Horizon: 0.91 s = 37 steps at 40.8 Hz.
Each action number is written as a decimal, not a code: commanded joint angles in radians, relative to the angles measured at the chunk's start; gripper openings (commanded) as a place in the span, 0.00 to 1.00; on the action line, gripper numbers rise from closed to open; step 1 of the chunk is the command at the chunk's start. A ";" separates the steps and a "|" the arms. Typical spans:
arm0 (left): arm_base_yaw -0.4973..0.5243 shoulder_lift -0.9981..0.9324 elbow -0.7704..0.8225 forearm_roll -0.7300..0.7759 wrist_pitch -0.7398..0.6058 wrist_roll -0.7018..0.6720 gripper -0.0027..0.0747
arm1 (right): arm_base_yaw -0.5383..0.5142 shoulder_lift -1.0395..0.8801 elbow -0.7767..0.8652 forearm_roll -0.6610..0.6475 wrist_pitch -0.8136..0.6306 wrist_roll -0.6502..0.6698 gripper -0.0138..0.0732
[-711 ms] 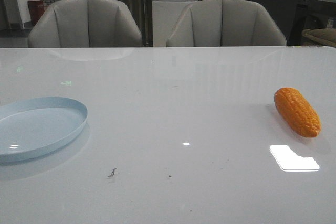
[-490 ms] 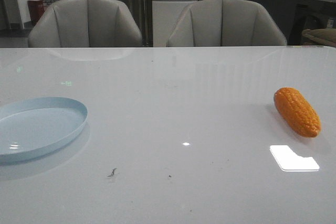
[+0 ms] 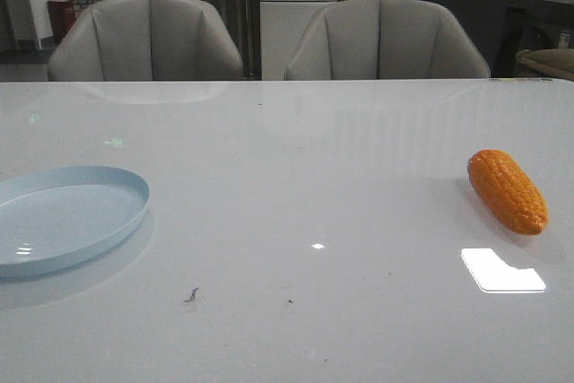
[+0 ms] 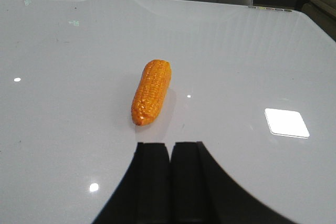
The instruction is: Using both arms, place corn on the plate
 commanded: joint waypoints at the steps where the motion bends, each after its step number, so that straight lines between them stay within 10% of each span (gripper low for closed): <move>1: 0.001 -0.007 0.001 -0.010 -0.095 -0.011 0.15 | -0.006 -0.016 -0.017 0.001 -0.082 -0.003 0.22; 16: 0.001 -0.007 0.001 -0.010 -0.128 -0.011 0.15 | -0.006 -0.016 -0.017 -0.002 -0.180 -0.003 0.22; 24: 0.001 -0.007 -0.029 -0.022 -0.396 -0.011 0.15 | -0.006 -0.016 -0.039 0.061 -0.371 0.020 0.22; 37: 0.001 0.039 -0.366 -0.038 -0.315 -0.011 0.15 | -0.006 0.016 -0.407 0.122 -0.327 0.039 0.23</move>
